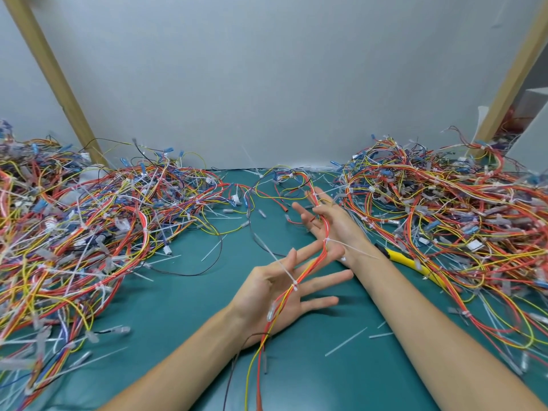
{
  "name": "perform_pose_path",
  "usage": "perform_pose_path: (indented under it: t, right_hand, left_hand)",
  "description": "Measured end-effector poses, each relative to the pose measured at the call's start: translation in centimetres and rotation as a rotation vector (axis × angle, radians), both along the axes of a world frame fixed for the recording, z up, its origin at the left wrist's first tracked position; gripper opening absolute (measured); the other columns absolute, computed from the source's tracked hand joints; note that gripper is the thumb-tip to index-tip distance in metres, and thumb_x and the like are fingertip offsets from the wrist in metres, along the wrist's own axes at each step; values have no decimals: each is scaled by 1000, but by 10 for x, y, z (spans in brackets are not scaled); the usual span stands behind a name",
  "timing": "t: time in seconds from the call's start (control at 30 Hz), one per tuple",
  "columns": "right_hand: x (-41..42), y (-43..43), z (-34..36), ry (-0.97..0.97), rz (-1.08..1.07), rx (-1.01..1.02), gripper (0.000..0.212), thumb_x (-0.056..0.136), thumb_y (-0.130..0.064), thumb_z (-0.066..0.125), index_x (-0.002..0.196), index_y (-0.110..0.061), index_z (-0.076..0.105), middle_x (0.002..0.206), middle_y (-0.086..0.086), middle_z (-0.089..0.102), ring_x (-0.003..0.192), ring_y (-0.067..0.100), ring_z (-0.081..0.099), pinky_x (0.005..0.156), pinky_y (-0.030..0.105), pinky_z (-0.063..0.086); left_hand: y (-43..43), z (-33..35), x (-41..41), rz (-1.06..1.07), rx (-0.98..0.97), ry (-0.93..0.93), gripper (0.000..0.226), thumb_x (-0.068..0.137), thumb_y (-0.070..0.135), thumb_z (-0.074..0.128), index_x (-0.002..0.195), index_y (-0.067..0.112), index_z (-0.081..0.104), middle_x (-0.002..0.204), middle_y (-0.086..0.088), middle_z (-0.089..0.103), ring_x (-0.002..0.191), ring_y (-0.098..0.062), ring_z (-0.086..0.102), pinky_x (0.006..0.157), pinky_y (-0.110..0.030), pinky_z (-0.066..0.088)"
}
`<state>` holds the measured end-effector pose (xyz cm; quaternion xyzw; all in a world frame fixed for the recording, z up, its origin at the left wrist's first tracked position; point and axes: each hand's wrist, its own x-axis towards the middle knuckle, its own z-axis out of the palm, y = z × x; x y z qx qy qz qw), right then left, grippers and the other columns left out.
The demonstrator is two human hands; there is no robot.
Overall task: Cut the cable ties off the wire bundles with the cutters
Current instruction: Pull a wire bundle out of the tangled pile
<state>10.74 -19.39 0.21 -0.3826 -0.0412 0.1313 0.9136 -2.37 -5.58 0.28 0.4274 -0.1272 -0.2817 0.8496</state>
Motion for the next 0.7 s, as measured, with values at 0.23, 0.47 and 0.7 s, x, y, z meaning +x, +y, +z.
perform_pose_path:
  t: [0.23,0.47,0.7]
  right_hand:
    - [0,2,1,5,-10,0,53,93,12,35,139,-14,43,129,5,57,97,29,72,62,23,56]
    - [-9,1,5,-1,-17,-8,51,94,11,35,138,-13,43,128,6,56,94,27,72,64,22,57]
    - [-15,1,10,17,-32,-6,48,95,8,35,138,-10,45,131,8,55,92,27,72,63,22,56]
  left_hand:
    - [0,0,2,-4,-6,10,50,104,34,21,150,18,31,152,-1,41,138,-33,41,104,-46,37]
    - [0,-1,2,-8,0,16,53,100,40,29,148,18,37,148,-3,47,135,-31,46,103,-43,40]
    - [0,-3,4,42,58,38,56,98,45,33,146,17,39,144,-5,52,130,-31,51,97,-40,46]
